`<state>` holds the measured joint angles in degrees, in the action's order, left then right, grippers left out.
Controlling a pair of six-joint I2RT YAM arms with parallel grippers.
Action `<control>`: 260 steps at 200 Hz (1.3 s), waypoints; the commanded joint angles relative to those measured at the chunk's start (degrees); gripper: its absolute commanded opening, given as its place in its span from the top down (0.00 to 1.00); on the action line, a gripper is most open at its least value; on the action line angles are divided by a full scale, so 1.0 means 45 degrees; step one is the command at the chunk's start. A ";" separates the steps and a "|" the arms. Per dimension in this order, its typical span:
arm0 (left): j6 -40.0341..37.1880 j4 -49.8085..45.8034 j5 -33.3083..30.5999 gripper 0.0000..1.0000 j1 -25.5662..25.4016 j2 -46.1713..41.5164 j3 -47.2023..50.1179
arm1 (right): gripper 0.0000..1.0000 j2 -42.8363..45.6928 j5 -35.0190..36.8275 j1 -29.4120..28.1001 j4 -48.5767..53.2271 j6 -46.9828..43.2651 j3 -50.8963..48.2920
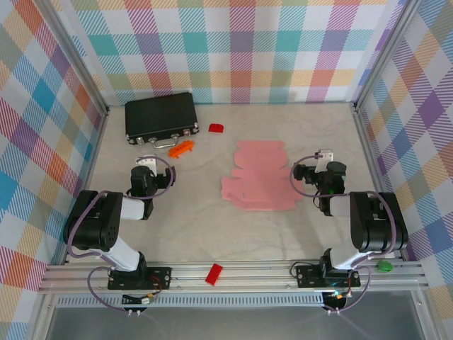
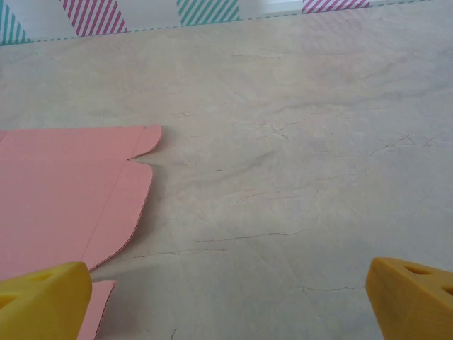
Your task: Fold the paper box
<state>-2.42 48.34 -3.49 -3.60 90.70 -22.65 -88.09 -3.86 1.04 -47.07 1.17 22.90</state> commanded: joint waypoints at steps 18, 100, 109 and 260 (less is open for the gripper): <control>0.0049 0.0294 0.0081 0.00 0.0037 0.0031 -0.0239 | 0.01 -0.0013 -0.0002 -0.0097 -0.0077 -0.0088 0.0197; 0.0062 0.0294 0.0086 0.00 0.0055 0.0036 -0.0239 | 0.01 -0.0030 -0.0002 -0.0091 -0.0044 -0.0070 0.0205; 0.0052 0.0294 0.0091 0.00 0.0052 0.0024 -0.0229 | 0.01 -0.0001 0.0009 -0.0094 -0.0048 -0.0074 0.0200; 0.3931 -0.9363 0.0741 0.03 -0.0857 -0.5146 -0.3306 | 0.01 0.4652 0.0286 -0.0095 1.2235 0.3155 0.4084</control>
<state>7.18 23.42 -6.15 -4.54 69.10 -32.38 -69.89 1.43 1.04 -12.12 8.36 36.88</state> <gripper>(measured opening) 0.993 0.990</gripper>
